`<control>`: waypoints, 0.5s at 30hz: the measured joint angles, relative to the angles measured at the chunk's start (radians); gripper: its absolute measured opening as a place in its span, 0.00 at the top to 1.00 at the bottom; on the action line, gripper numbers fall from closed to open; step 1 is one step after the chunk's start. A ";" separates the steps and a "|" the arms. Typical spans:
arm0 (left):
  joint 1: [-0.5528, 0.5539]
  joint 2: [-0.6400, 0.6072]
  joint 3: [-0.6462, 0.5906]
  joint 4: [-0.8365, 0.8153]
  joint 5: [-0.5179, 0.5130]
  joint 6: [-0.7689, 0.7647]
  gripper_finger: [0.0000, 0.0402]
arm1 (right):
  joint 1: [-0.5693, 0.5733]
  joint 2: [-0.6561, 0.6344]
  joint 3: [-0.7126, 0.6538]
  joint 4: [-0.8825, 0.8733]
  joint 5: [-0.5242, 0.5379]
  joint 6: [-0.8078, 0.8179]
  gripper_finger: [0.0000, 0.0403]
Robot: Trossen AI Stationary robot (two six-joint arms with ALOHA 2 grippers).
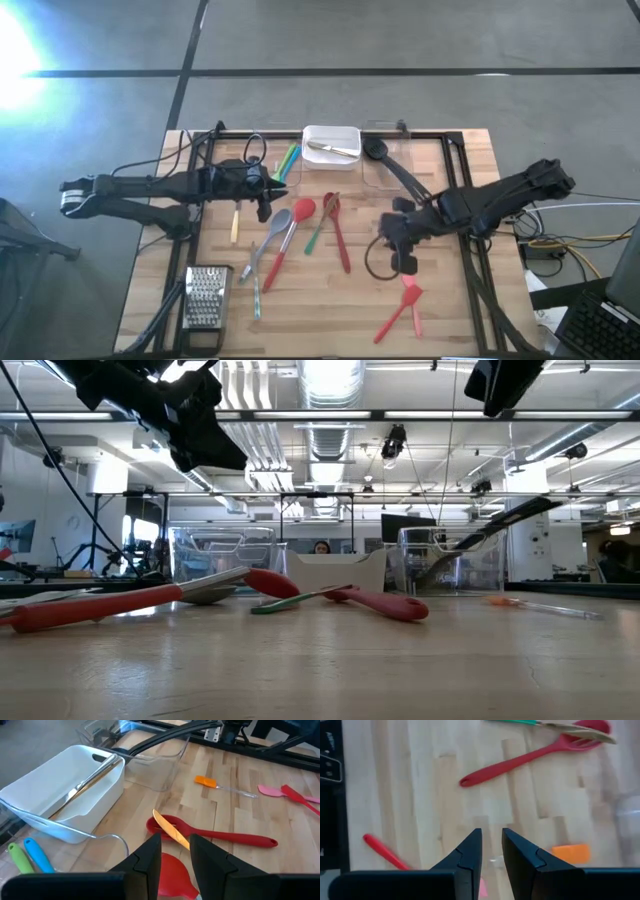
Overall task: Pick & Place Kitchen Items
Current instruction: Put the blue and white knife into the white bin
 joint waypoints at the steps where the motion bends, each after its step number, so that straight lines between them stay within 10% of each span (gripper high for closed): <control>1: 0.000 0.000 0.000 -0.007 0.000 0.000 0.74 | 0.015 0.000 -0.014 0.020 0.000 0.009 0.82; 15: 0.000 0.000 0.000 -0.070 0.001 -0.020 0.74 | 0.221 0.000 -0.188 0.164 -0.004 0.108 0.82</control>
